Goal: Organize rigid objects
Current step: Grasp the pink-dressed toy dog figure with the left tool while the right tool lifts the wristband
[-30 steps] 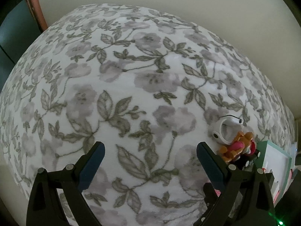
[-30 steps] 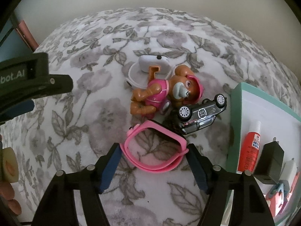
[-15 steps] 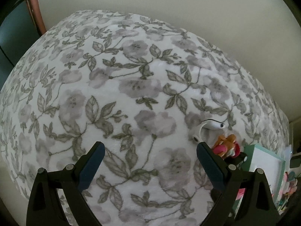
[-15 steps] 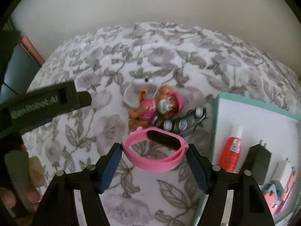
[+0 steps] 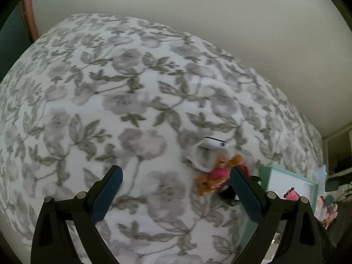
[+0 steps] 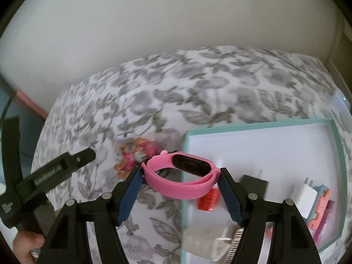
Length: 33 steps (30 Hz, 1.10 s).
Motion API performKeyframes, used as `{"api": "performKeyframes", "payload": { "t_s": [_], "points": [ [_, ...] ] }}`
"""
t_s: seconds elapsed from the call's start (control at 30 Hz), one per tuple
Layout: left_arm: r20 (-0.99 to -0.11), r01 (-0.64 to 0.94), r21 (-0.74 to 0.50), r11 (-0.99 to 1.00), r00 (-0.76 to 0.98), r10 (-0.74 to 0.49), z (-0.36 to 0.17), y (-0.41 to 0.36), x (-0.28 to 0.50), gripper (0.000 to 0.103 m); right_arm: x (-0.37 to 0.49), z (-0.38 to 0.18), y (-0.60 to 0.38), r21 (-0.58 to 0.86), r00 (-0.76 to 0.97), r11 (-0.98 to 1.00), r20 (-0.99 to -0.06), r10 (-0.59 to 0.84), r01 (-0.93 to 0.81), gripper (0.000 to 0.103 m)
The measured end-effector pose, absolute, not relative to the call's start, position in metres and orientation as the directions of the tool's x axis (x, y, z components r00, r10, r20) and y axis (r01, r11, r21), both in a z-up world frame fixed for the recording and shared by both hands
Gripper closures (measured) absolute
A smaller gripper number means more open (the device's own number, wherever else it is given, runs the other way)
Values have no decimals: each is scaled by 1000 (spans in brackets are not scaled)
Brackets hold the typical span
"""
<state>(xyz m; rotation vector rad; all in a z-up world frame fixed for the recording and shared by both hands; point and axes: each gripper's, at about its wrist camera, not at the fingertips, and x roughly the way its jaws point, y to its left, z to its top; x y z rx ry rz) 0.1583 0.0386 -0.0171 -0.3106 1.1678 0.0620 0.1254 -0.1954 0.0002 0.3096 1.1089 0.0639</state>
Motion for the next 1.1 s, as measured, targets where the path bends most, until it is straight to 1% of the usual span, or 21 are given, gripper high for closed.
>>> {"api": "performKeyframes", "payload": {
  "t_s": [0.2, 0.33, 0.43, 0.63, 0.87, 0.9, 1.0, 1.1],
  "points": [
    [-907, -161, -198, 967, 405, -118, -17, 13, 163, 5, 124, 0, -230, 288, 455, 941, -872, 181, 178, 30],
    [-913, -163, -195, 967, 391, -118, -28, 1, 168, 5, 122, 0, -244, 295, 459, 934, -871, 175, 204, 30],
    [-915, -169, -207, 964, 382, -130, -38, -7, 172, 5, 122, -1, -248, 293, 461, 934, -870, 172, 204, 30],
    [-924, -169, -185, 968, 365, -113, -55, -26, 178, 5, 126, -10, -255, 291, 448, 932, -878, 171, 214, 30],
    [-932, -191, -180, 965, 348, -105, -68, -31, 182, 5, 128, -15, -256, 285, 437, 934, -883, 169, 214, 30],
    [-933, -192, -184, 964, 344, -110, -69, -30, 182, 6, 128, -16, -257, 285, 437, 934, -884, 169, 216, 30],
    [-933, -191, -210, 959, 333, -138, -72, -30, 183, 21, 129, -16, -257, 286, 436, 934, -884, 170, 215, 30],
    [-931, -188, -220, 957, 332, -149, -71, -31, 182, 21, 129, -17, -257, 287, 435, 933, -884, 171, 218, 30]
  ]
}}
